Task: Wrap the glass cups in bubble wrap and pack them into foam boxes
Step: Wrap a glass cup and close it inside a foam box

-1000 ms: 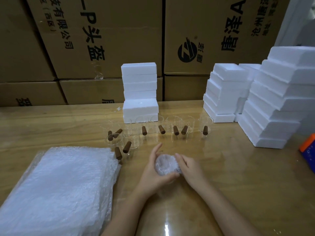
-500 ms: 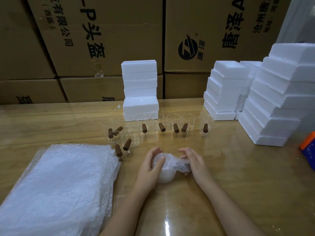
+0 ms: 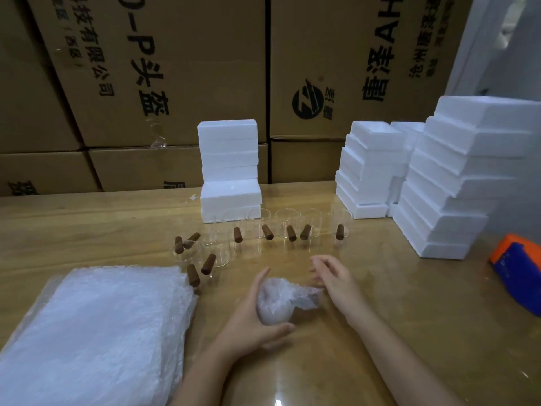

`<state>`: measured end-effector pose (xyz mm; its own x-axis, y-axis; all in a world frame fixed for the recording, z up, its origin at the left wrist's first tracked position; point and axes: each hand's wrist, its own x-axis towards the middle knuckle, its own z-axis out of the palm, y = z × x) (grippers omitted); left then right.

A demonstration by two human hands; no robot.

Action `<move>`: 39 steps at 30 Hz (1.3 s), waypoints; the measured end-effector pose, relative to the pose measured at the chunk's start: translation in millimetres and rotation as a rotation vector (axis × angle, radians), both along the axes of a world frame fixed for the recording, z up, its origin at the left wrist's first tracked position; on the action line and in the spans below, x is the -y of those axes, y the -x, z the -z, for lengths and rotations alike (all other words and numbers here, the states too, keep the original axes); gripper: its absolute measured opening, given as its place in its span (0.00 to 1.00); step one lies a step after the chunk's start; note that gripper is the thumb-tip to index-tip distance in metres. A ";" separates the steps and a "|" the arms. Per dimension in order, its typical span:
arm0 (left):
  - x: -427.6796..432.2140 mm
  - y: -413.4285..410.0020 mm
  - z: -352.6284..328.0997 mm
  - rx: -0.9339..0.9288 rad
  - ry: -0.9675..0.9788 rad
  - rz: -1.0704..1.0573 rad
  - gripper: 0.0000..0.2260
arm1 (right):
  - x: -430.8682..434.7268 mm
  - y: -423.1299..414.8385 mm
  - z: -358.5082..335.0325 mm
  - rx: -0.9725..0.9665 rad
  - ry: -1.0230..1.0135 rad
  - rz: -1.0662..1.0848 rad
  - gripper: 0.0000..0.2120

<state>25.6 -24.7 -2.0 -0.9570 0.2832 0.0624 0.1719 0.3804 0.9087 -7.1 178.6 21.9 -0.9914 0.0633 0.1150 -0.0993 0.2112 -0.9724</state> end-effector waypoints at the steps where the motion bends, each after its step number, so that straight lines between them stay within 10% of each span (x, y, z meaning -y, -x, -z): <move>1: -0.4 1.4 1.6 -0.005 -0.003 -0.011 0.45 | -9.7 2.1 -12.4 -0.040 -0.069 0.029 0.06; 9: -2.3 2.7 1.1 -0.069 0.016 -0.078 0.35 | -131.2 13.4 -187.5 -0.732 -0.655 0.612 0.12; 17: 0.0 3.0 0.8 -0.083 -0.092 -0.142 0.34 | -209.1 57.1 -248.7 -0.140 -1.078 0.739 0.25; 23: -1.7 -0.9 -9.7 -0.090 -0.168 -0.206 0.33 | -202.1 58.1 -238.6 -0.313 -0.998 0.768 0.21; 30: 0.3 -4.8 -22.5 -0.175 -0.471 -0.321 0.26 | -138.4 21.3 -190.5 -0.795 -0.831 0.434 0.06; 39: 6.3 -5.8 -24.4 -0.349 -0.582 -0.474 0.20 | -63.0 -22.8 -28.6 -0.369 -0.797 -0.252 0.05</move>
